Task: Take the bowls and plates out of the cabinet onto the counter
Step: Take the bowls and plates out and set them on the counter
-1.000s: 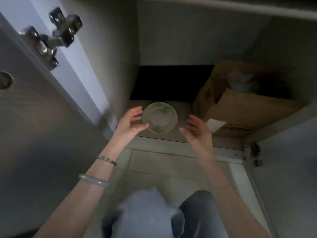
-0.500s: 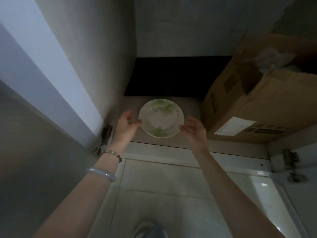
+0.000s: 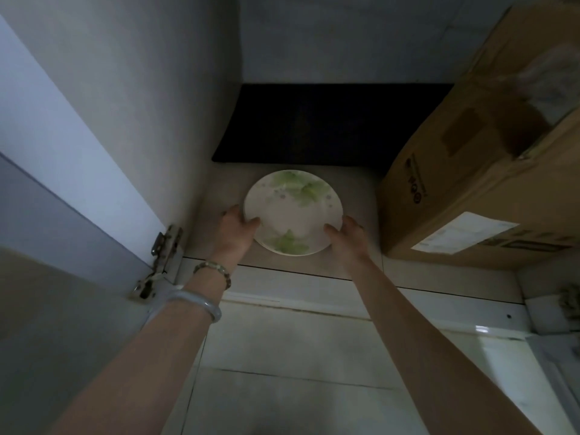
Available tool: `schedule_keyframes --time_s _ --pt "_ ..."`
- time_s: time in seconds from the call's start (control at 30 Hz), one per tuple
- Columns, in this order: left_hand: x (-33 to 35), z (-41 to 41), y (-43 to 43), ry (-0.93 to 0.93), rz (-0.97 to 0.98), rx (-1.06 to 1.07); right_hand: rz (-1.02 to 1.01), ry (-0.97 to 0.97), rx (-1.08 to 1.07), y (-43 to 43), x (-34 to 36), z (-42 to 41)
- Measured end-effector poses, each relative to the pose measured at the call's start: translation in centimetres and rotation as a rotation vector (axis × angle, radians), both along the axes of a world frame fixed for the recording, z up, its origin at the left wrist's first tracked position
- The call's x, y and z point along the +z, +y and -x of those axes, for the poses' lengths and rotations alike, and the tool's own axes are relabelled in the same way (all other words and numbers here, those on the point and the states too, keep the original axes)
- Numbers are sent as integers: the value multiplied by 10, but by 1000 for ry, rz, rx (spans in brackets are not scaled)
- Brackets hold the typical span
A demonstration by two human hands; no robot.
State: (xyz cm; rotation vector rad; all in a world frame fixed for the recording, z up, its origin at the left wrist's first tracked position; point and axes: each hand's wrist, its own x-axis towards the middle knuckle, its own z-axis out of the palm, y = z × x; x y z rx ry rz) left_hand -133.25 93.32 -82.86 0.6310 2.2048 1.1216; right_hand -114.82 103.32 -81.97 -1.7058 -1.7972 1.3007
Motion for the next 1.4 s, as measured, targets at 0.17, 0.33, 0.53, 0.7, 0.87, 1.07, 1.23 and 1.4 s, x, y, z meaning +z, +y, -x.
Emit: schedule_keyframes --time_s 0.17,0.33,0.53,0.7,0.87,1.07,1.23,1.4 --pt "-1 -4 3 34 3 -34 -7 -31 -17 4 0 4" --pt "4 -5 6 -63 -38 35 23 -59 -36 5 3 11" --pt "8 -10 -2 -105 -106 118 34 -12 -126 4 11 17" --pt "26 -17 -16 -213 -211 194 78 196 -275 -3 28 11" --pt "67 -35 -43 -369 -332 262 246 429 -440 -22 68 -7" --pt "140 -69 -92 -566 -329 217 437 541 -522 -60 142 -50" --pt "205 -94 -126 -492 -337 119 449 616 -440 -98 205 -89" --pt "269 -112 -143 -495 -311 126 442 620 -451 -121 274 -117"
